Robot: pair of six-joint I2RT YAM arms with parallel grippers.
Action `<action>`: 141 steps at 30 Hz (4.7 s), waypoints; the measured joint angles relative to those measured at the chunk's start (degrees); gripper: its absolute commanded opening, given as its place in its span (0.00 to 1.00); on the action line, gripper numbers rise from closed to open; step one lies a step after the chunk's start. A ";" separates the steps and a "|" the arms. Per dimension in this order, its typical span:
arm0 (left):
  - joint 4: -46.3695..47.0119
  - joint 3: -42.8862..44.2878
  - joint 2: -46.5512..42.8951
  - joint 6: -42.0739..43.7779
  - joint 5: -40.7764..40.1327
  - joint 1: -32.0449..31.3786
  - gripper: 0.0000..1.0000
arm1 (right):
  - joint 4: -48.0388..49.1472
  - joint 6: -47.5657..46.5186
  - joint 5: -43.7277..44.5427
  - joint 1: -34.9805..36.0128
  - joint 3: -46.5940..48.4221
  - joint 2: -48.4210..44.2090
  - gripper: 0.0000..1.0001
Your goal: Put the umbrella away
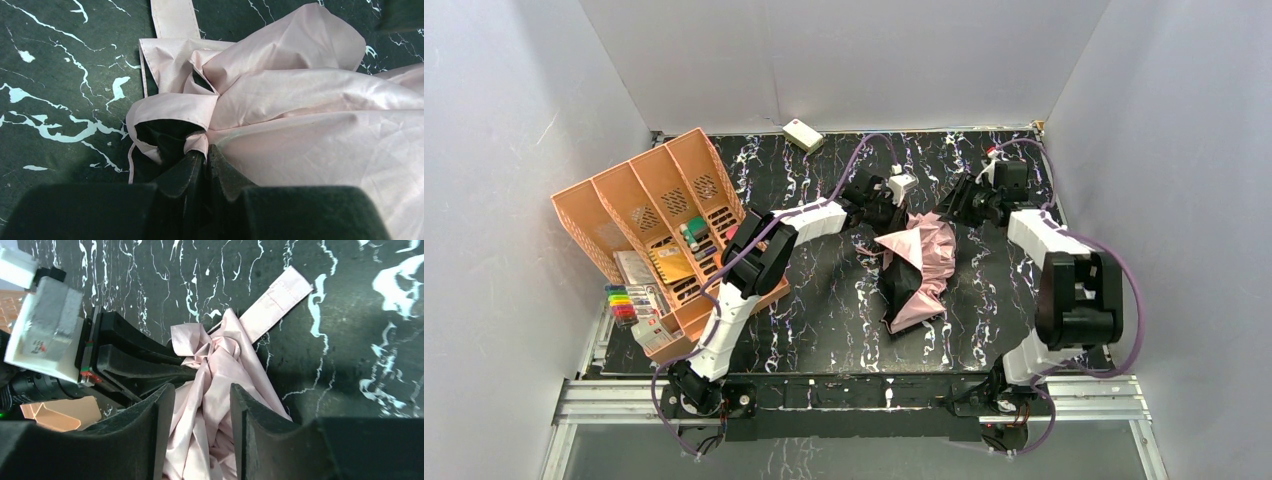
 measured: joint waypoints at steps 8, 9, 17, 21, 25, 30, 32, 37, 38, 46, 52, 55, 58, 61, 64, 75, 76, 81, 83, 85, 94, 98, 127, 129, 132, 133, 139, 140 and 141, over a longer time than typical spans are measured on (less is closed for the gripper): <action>0.33 -0.35 -0.15 -0.33 -0.13 -0.04 0.11 | 2.64 -0.04 -8.41 0.13 1.07 8.59 0.35; 0.35 -0.37 -0.17 -0.48 -0.20 -0.04 0.13 | 3.19 0.00 -9.20 0.13 1.07 9.60 0.33; 1.33 -2.84 -2.60 -2.95 -3.10 0.31 0.37 | 3.82 0.44 -8.96 0.11 0.48 16.57 0.14; 2.84 -5.81 -5.66 -5.90 -4.81 1.25 0.55 | 3.69 0.98 -6.88 0.13 0.26 16.87 0.08; 4.20 -8.94 -10.40 -9.07 -6.69 3.74 0.64 | 3.67 2.43 -3.80 0.22 0.20 16.87 0.05; 5.55 -16.76 -22.38 -10.84 -12.17 7.32 0.71 | 4.98 6.23 -1.18 0.24 -0.70 16.74 0.00; 5.90 -21.22 -28.98 -11.04 -14.56 7.98 0.74 | 5.31 7.65 -0.66 0.24 -0.74 16.74 0.00; 6.36 -34.36 -47.76 -12.22 -18.36 6.84 0.82 | 7.08 11.30 1.79 0.26 -0.70 17.14 0.00; 5.95 -36.41 -50.90 -12.24 -19.37 5.86 0.83 | 7.34 11.82 2.08 0.26 -0.42 17.40 0.00; 2.43 -42.88 -60.00 -10.75 -35.08 -19.32 0.98 | 8.04 13.81 3.23 0.24 4.15 21.07 0.00; 0.63 -44.81 -58.07 -10.03 -48.19 -30.49 0.98 | 8.26 13.99 3.56 0.26 4.15 21.09 0.00; 0.74 -44.83 -55.04 -9.88 -52.81 -32.79 0.98 | 8.33 13.97 3.56 0.26 4.13 21.09 0.00; 1.44 -44.83 -51.04 -9.84 -56.41 -33.16 0.97 | 8.41 13.94 3.56 0.26 4.09 21.09 0.00; 2.60 -44.83 -48.04 -9.92 -59.23 -33.16 0.89 | 8.44 13.88 3.54 0.26 4.09 21.09 0.00; 4.11 -44.63 -45.40 -10.05 -61.90 -33.14 0.81 | 8.46 13.81 3.50 0.26 4.09 21.09 0.00; 8.52 -39.21 -38.05 -8.28 -64.57 -32.70 0.07 | 8.59 13.16 3.37 0.26 4.09 21.09 0.00; 8.70 -39.12 -38.40 -8.07 -63.60 -32.35 0.02 | 8.68 12.96 3.34 0.26 4.04 21.09 0.00; 8.83 -37.27 -45.31 -5.53 -53.18 -29.99 0.00 | 8.85 12.31 3.17 0.26 4.00 21.09 0.00; 8.57 -35.67 -46.56 -5.18 -48.50 -28.79 0.00 | 8.87 12.22 3.15 0.26 4.00 21.09 0.00; 8.02 -33.22 -46.80 -5.33 -41.27 -26.58 0.00 | 8.90 12.07 3.08 0.26 3.98 21.09 0.00; 8.35 -25.77 -45.77 -7.02 -21.88 -15.21 0.03 | 8.96 11.17 2.80 0.26 3.98 21.09 0.00; 8.31 -19.87 -42.18 -7.54 -15.93 -11.85 0.09 | 9.01 10.95 2.73 0.26 3.98 21.09 0.00; 7.39 1.88 -11.13 -15.65 -3.85 1.33 0.52 | 7.15 7.43 0.96 0.20 0.74 17.46 0.00; 7.26 -0.13 -12.98 -15.76 -5.70 1.42 0.64 | 6.97 7.21 1.03 0.20 0.72 17.38 0.00; 4.81 -7.23 -20.46 -15.61 -9.53 1.53 0.84 | 6.75 6.80 1.27 0.20 0.72 17.38 0.00; 4.17 -9.81 -23.67 -15.63 -11.02 1.53 0.90 | 6.71 6.69 1.36 0.20 0.72 17.38 0.00; -0.83 -23.28 -48.94 -15.39 -21.68 -0.66 0.98 | 6.64 6.69 2.34 0.22 0.72 17.40 0.00; -1.81 -24.35 -52.63 -15.41 -23.74 -2.23 0.98 | 6.64 6.69 2.34 0.22 0.72 17.40 0.00; -2.32 -24.94 -54.66 -15.47 -24.90 -3.39 0.98 | 6.64 6.69 2.34 0.22 0.72 17.40 0.00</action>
